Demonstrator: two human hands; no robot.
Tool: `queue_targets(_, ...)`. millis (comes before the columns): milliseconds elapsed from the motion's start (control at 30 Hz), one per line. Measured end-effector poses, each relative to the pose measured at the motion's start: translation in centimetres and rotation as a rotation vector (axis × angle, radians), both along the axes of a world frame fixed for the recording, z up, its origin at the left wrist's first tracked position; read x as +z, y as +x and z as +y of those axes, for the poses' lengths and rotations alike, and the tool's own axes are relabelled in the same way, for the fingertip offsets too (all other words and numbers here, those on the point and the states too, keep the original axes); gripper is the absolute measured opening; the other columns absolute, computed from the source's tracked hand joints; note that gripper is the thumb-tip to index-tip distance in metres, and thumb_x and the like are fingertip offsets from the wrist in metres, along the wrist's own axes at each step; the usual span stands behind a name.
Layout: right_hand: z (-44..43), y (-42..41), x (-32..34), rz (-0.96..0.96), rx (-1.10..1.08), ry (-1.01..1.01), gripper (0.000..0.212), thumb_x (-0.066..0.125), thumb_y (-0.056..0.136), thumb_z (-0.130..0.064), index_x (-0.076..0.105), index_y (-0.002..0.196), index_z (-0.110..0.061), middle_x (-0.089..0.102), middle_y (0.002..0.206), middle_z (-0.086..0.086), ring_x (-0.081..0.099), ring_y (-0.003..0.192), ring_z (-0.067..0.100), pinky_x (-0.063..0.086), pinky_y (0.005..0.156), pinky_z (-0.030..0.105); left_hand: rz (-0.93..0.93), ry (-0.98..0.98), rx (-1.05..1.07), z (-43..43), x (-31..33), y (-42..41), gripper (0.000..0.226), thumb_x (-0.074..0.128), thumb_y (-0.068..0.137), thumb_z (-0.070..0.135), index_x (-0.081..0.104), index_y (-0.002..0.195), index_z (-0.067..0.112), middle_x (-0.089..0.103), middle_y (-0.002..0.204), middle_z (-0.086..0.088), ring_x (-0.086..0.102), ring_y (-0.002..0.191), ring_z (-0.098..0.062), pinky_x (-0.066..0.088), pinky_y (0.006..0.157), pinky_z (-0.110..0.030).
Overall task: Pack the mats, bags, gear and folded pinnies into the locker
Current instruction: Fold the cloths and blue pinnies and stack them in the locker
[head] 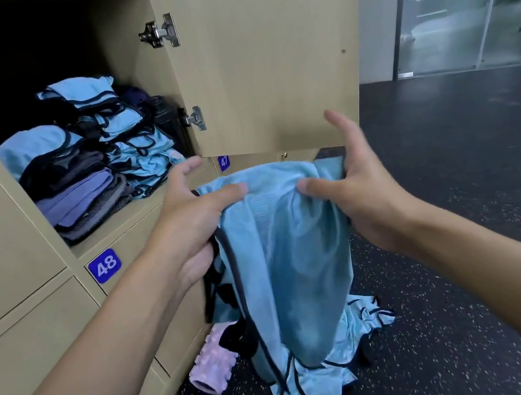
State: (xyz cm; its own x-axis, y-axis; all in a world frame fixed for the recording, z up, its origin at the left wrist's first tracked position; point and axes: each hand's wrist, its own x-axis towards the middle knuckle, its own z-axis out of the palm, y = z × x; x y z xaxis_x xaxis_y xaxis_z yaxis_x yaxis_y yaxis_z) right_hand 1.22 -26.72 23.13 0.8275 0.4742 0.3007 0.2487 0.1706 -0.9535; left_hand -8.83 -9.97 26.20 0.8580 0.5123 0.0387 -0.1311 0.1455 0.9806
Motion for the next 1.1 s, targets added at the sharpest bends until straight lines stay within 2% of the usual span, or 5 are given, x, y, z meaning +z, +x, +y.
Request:
queue_targets(167, -0.4, 0.5, 0.2, -0.003, -0.175, 0.097, 0.083, 0.074, 0.085, -0.007, 0.029, 0.143, -0.046, 0.048, 0.125, -0.007, 0.064, 0.108, 0.014, 0.057, 0.09, 0.035, 0.065, -0.05, -0.228, -0.6, 0.3, -0.5, 0.09, 0.066, 0.08, -0.014, 0.034, 0.147, 0.037, 0.074, 0.102, -0.018, 0.073, 0.073, -0.02, 0.059, 0.059, -0.028)
queue_targets(467, -0.9, 0.7, 0.4, 0.022, -0.171, -0.06, 0.075, 0.08, 0.08, -0.014, 0.04, 0.136, -0.045, 0.057, 0.125, 0.018, 0.069, 0.098, 0.027, 0.059, 0.085, 0.043, 0.118, 0.142, -0.159, 0.6, 0.1, -0.9, 0.061, 0.069, 0.087, -0.004, 0.047, 0.128, 0.036, 0.067, 0.106, -0.032, 0.065, 0.082, -0.031, 0.057, 0.082, -0.046)
queue_targets(733, -1.2, 0.7, 0.1, 0.144, 0.087, -0.235, 0.102, 0.088, 0.068, -0.015, 0.029, 0.141, -0.053, 0.059, 0.121, 0.028, 0.068, 0.102, 0.034, 0.056, 0.09, 0.045, 0.102, -0.06, -0.067, 0.2, -0.1, -0.4, 0.046, 0.074, 0.082, 0.003, 0.055, 0.122, 0.016, 0.072, 0.076, -0.012, 0.068, 0.056, -0.017, 0.055, 0.049, -0.027)
queue_targets(867, -1.2, 0.8, 0.3, 0.17, -0.076, -0.112, 0.08, 0.078, 0.081, -0.007, 0.037, 0.139, -0.044, 0.055, 0.124, 0.023, 0.065, 0.108, 0.032, 0.056, 0.088, 0.041, 0.234, 0.107, -0.356, 0.7, 0.2, -1.5, 0.09, 0.073, 0.073, -0.011, 0.041, 0.14, 0.039, 0.074, 0.103, -0.016, 0.072, 0.078, -0.024, 0.062, 0.065, -0.032)
queue_targets(1100, -2.0, 0.6, 1.2, 0.241, -0.117, -0.05, 0.013, 0.071, 0.087, -0.004, 0.066, 0.097, -0.011, 0.062, 0.098, 0.016, 0.059, 0.076, 0.021, 0.053, 0.071, 0.032, 0.152, 0.148, -0.237, 0.7, -0.7, -1.5, 0.056, 0.062, 0.087, -0.013, 0.058, 0.126, 0.027, 0.063, 0.086, -0.019, 0.06, 0.072, -0.025, 0.051, 0.064, -0.031)
